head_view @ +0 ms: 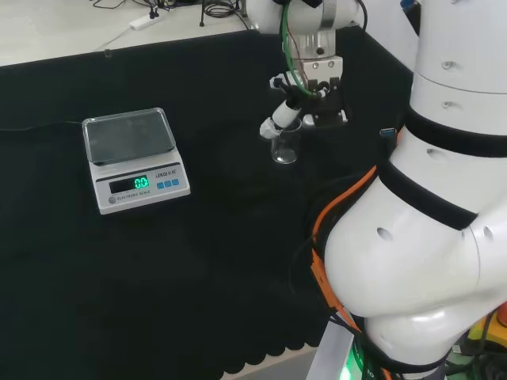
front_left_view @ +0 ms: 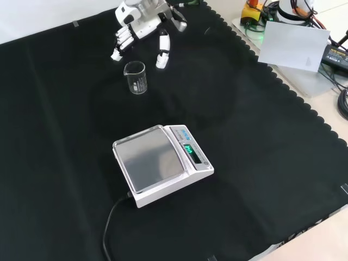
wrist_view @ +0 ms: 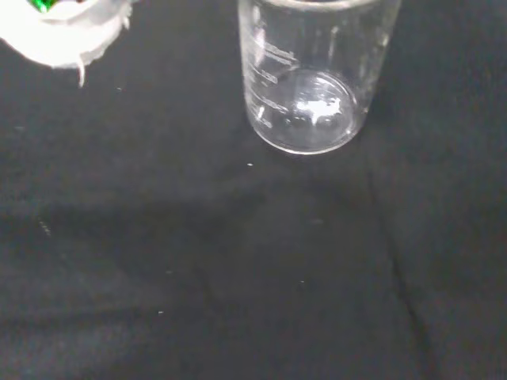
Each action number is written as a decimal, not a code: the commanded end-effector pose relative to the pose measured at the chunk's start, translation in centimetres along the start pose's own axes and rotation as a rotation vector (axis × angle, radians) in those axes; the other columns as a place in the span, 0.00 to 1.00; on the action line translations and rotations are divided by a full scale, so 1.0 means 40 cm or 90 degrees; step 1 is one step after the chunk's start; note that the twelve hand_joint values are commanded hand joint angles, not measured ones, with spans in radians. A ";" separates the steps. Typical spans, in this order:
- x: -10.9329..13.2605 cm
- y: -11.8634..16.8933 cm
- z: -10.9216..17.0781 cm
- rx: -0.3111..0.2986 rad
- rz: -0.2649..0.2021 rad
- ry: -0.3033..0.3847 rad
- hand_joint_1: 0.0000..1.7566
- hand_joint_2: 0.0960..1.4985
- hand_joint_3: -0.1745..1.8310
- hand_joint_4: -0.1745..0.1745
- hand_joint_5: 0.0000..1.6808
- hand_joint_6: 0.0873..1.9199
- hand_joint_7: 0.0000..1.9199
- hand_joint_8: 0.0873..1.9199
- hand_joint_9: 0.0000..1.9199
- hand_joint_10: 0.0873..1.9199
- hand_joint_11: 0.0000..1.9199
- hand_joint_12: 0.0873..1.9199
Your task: Pick up the beaker.
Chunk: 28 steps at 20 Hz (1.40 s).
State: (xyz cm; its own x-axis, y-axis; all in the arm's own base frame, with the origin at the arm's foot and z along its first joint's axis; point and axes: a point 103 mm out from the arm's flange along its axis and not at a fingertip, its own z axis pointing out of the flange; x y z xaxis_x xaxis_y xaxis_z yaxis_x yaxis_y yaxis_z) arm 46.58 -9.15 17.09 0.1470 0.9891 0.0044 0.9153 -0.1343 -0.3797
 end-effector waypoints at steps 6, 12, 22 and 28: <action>-0.020 0.049 0.047 0.021 0.004 0.002 0.41 0.35 0.20 0.62 0.04 0.00 0.00 0.20 0.02 0.46 0.00 0.69; -0.003 0.082 0.081 0.036 0.002 -0.007 0.42 0.36 0.20 0.62 0.04 0.00 0.00 0.15 0.02 0.46 0.00 0.68; 0.001 0.112 0.120 0.028 0.009 -0.005 0.45 0.37 0.20 0.61 0.04 0.00 0.00 0.18 0.03 0.47 0.00 0.71; 0.010 0.114 0.131 -0.006 0.013 0.001 0.51 0.35 0.29 0.58 0.14 0.00 0.09 0.33 0.15 0.45 0.03 0.79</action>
State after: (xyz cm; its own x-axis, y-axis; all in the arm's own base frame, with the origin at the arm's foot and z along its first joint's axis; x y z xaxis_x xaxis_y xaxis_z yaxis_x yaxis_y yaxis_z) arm 48.88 -9.41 10.74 0.1595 0.9872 -0.0088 0.8984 -0.1488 -0.4133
